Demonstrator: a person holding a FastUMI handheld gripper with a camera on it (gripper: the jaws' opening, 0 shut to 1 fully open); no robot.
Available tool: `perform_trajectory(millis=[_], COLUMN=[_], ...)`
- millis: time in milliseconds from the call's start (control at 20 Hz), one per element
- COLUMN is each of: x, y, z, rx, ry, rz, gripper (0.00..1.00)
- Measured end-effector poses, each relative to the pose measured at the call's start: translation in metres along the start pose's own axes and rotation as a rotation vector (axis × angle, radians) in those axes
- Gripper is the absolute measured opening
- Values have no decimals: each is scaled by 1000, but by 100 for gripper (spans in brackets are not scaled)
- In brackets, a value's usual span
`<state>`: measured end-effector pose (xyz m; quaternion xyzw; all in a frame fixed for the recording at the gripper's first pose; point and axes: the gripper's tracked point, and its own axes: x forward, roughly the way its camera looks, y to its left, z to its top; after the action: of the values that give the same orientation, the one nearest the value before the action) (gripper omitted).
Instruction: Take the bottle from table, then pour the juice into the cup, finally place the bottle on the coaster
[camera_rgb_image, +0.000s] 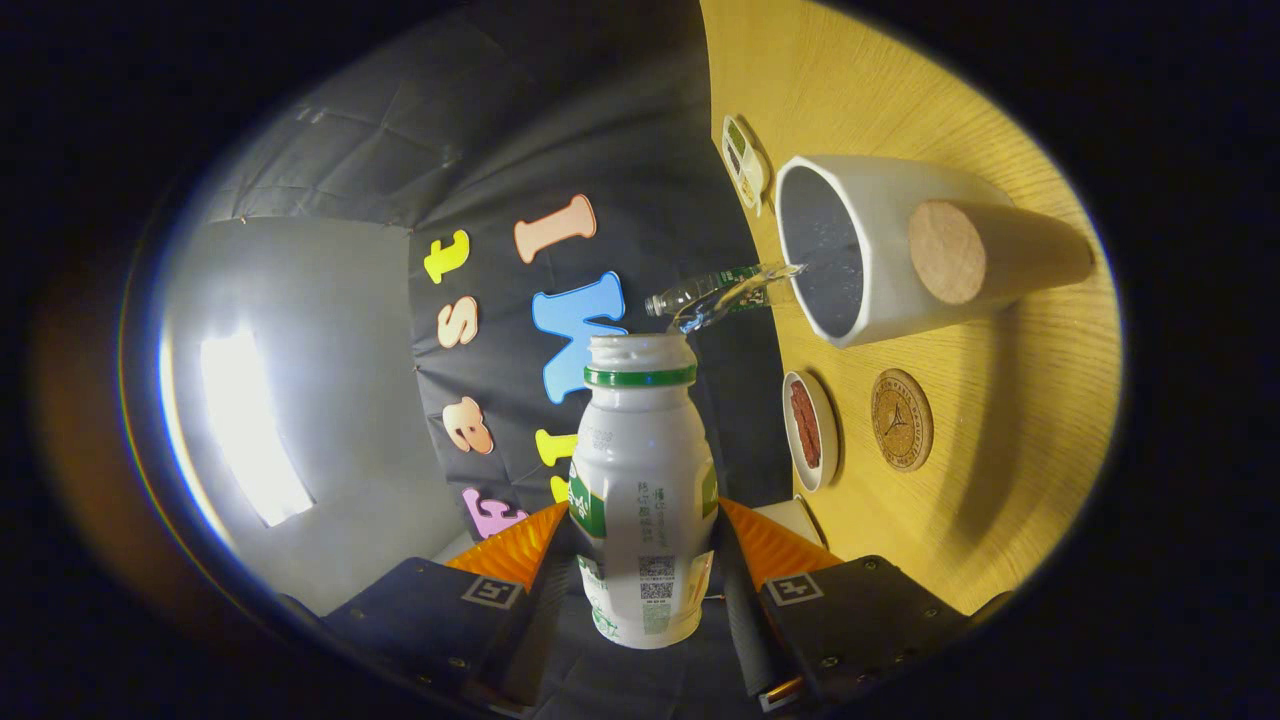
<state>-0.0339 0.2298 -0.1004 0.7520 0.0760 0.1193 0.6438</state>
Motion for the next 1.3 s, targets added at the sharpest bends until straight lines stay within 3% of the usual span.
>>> perform_trajectory(millis=[1300], x=[1], y=[-6], z=[4], rx=[52], ry=[-25], rz=[-9], gripper=[73])
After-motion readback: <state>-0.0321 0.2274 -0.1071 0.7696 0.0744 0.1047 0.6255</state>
